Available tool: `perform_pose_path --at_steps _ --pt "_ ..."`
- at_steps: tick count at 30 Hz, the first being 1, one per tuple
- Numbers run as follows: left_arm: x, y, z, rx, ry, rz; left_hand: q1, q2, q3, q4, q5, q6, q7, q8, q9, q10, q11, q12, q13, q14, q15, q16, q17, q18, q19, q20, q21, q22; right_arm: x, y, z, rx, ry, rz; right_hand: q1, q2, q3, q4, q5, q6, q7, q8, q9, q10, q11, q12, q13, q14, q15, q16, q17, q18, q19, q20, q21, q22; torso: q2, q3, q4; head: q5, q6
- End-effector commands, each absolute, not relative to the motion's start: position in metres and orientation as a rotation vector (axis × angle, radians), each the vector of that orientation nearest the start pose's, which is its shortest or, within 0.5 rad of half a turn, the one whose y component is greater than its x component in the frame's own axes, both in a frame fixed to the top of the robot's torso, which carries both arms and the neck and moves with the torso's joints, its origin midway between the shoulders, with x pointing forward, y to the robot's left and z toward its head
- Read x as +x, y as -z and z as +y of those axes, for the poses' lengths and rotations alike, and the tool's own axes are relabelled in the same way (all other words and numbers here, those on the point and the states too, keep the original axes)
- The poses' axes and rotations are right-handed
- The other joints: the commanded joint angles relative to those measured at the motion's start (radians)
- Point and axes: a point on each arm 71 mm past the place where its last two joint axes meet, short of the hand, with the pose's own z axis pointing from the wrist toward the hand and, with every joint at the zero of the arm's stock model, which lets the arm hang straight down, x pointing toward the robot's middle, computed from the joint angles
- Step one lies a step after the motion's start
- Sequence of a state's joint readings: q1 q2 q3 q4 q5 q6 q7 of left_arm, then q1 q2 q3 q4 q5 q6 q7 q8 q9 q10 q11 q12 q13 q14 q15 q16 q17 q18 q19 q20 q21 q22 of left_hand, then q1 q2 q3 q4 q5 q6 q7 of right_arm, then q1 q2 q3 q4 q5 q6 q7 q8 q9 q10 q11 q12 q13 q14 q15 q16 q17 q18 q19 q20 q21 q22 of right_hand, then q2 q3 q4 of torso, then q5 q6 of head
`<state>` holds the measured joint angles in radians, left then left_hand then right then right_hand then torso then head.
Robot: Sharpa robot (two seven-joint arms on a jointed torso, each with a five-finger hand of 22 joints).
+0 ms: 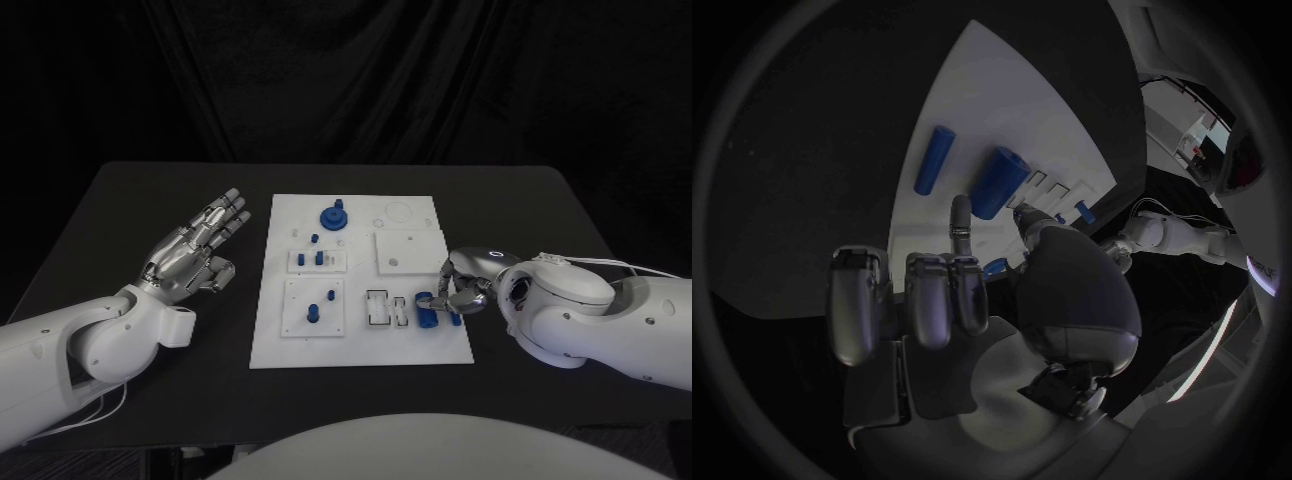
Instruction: Assemble the parts on the task board
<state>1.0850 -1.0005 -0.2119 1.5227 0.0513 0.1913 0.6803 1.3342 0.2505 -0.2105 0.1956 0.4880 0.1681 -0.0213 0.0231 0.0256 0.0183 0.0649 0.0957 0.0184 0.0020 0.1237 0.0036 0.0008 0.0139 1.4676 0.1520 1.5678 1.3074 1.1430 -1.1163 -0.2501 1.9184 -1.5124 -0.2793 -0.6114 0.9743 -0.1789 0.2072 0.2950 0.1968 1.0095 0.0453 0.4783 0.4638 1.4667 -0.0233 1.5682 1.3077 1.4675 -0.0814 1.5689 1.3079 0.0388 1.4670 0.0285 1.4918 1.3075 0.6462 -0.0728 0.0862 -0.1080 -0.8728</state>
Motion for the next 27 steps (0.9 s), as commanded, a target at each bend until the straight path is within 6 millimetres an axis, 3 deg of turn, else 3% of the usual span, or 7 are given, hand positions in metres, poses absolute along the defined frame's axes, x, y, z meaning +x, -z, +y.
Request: perform_pose_path --at_steps 1,13,16,21,23,24,27 --pt "0.420 0.263 0.271 -1.187 1.948 1.432 0.008 -0.004 -0.001 -0.008 0.005 0.001 0.008 0.005 0.001 -0.003 0.001 0.004 0.002 -0.002 0.008 -0.004 -0.001 -0.014 0.103 0.007 0.003 0.263 0.361 0.258 -0.243 0.014 -0.232 2.032 0.007 -0.005 -0.002 0.002 0.010 -0.003 -0.008 0.010 0.009 0.104 -0.005 0.003 0.263 0.103 -0.007 0.002 0.263 -0.017 0.069 -0.005 -0.006 0.234 0.001 -0.0007 -0.0016 -0.001 0.000" --pt "0.421 0.264 0.272 -1.190 1.942 1.439 0.010 -0.004 0.001 -0.013 0.006 0.005 0.019 0.006 0.001 -0.003 -0.002 0.005 0.001 -0.002 0.009 -0.004 -0.001 -0.014 0.103 0.010 0.003 0.263 0.362 0.273 -0.235 -0.029 -0.220 2.075 0.008 -0.008 -0.005 0.003 0.022 -0.005 -0.011 0.024 0.033 0.104 -0.008 0.003 0.263 0.103 -0.009 0.002 0.263 -0.015 0.065 -0.008 -0.011 0.232 0.003 0.0039 -0.0054 0.003 0.000" --pt "0.421 0.264 0.272 -1.191 1.943 1.441 0.010 -0.004 0.002 -0.014 0.008 0.006 0.023 0.006 0.002 -0.003 -0.003 0.006 0.002 -0.002 0.009 -0.004 -0.001 -0.014 0.103 0.012 0.003 0.263 0.360 0.279 -0.233 -0.050 -0.209 2.096 -0.002 -0.008 -0.008 0.003 0.025 -0.010 -0.011 0.025 0.040 0.104 -0.009 0.003 0.263 0.103 -0.010 0.002 0.263 -0.013 0.062 -0.008 -0.018 0.230 0.002 0.0033 -0.0064 0.006 0.000" --pt "0.421 0.264 0.272 -1.191 1.945 1.443 0.011 -0.006 0.002 -0.016 0.009 0.007 0.024 0.006 0.002 -0.003 -0.002 0.006 0.002 -0.002 0.009 -0.004 -0.001 -0.014 0.103 0.013 0.003 0.263 0.357 0.287 -0.230 -0.073 -0.196 2.125 -0.004 0.000 0.006 0.001 0.096 -0.024 -0.012 0.032 0.071 0.104 -0.010 0.003 0.263 0.103 -0.011 0.002 0.263 -0.012 0.059 -0.009 -0.022 0.228 0.001 0.0026 -0.0064 0.007 0.000" --pt "0.421 0.264 0.272 -1.192 1.945 1.443 0.012 -0.008 0.002 -0.018 0.010 0.008 0.026 0.007 0.002 -0.004 -0.003 0.006 0.002 -0.002 0.009 -0.004 -0.001 -0.014 0.103 0.014 0.003 0.263 0.357 0.289 -0.229 -0.082 -0.189 2.137 0.020 0.005 0.016 0.000 0.151 -0.030 -0.013 0.034 0.084 0.104 -0.011 0.003 0.263 0.103 -0.012 0.002 0.263 -0.011 0.058 -0.010 -0.023 0.227 0.000 0.0021 -0.0046 0.007 0.000" --pt "0.421 0.264 0.272 -1.192 1.944 1.444 0.012 -0.008 0.002 -0.018 0.010 0.008 0.026 0.007 0.002 -0.004 -0.003 0.006 0.002 -0.002 0.009 -0.004 -0.001 -0.014 0.103 0.014 0.003 0.263 0.356 0.290 -0.229 -0.085 -0.187 2.141 0.038 0.011 0.026 -0.001 0.202 -0.035 -0.013 0.035 0.094 0.104 -0.012 0.003 0.263 0.103 -0.012 0.002 0.263 -0.011 0.057 -0.011 -0.025 0.227 0.000 0.0015 -0.0025 0.005 0.000" --pt "0.421 0.264 0.273 -1.193 1.943 1.446 0.013 -0.009 0.001 -0.021 0.012 0.010 0.028 0.007 0.002 -0.004 -0.005 0.007 0.002 -0.002 0.010 -0.004 -0.001 -0.014 0.103 0.015 0.003 0.263 0.356 0.292 -0.229 -0.084 -0.184 2.143 0.069 0.023 0.046 -0.010 0.260 -0.040 -0.016 0.038 0.106 0.104 -0.013 0.003 0.263 0.103 -0.014 0.002 0.263 -0.010 0.055 -0.011 -0.028 0.225 -0.001 0.0013 -0.0009 0.005 0.000"
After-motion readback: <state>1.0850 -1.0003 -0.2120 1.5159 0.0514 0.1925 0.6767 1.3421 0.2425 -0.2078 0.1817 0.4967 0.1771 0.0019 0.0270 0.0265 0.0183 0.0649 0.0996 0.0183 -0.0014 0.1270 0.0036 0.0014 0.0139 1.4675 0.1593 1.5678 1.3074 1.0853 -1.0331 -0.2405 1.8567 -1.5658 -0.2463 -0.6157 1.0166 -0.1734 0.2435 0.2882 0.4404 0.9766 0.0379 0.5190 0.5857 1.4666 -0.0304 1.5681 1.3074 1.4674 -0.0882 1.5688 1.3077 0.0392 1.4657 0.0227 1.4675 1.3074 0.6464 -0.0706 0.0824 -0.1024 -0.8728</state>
